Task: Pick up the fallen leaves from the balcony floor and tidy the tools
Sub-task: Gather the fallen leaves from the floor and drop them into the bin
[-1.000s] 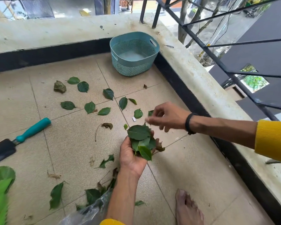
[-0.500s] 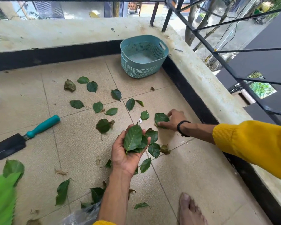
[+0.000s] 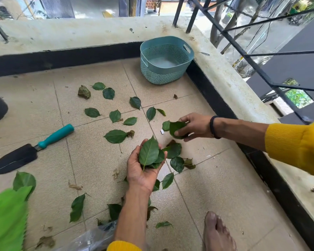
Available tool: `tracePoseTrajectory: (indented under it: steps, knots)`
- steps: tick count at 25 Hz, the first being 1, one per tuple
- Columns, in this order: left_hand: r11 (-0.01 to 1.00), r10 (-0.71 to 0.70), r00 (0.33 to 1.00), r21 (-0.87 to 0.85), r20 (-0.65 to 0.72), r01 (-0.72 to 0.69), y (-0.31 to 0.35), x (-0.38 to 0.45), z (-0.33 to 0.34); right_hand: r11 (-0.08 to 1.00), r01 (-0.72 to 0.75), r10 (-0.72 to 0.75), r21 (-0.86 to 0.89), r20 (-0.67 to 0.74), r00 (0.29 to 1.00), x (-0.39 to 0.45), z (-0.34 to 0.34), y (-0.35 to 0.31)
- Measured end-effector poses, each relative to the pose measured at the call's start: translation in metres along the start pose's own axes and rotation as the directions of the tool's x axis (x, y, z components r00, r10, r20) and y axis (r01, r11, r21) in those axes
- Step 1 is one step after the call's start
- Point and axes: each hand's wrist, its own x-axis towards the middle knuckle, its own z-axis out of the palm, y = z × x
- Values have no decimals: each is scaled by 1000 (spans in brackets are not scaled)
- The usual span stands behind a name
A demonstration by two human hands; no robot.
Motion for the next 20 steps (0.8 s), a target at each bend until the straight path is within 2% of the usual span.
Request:
tracePoseTrajectory:
  steps: [2, 4, 7, 10, 11, 12, 14, 15, 17, 20]
  knots:
    - [1000, 17, 1000, 7, -24, -17, -2, -1, 1, 996, 37, -22, -87, 168, 986, -17, 20, -9]
    - [1000, 14, 999, 17, -38, -14, -5, -4, 4, 984, 63, -30, -165, 194, 981, -33, 44, -16]
    - [999, -7, 999, 45, -40, 9, -9, -8, 7, 976, 72, -40, -206, 159, 987, -45, 65, -27]
    - [999, -37, 999, 7, -5, 37, -9, -6, 3, 939, 162, -171, -302, -4, 985, -39, 51, -34]
    - [999, -41, 999, -6, 15, 41, -7, -6, 1, 903, 171, -211, -393, -60, 976, -33, 41, -32]
    - [999, -35, 999, -6, 31, 36, -5, -6, 0, 820, 155, -238, -551, -82, 968, -25, 32, -27]
    - [1000, -19, 999, 2, 37, 19, 1, -7, 0, 591, 86, -176, -802, -25, 984, -12, 28, -7]
    - [1000, -6, 999, 4, 34, 6, 5, -7, 0, 532, 69, -121, -844, 5, 993, -4, 34, 9]
    - [999, 31, 999, -11, 35, -30, 13, -5, 1, 492, 78, -115, -867, 24, 993, 5, 55, 37]
    - [997, 69, 997, -50, 47, -67, 21, 1, 2, 477, 133, -265, -868, 3, 964, 15, 74, 59]
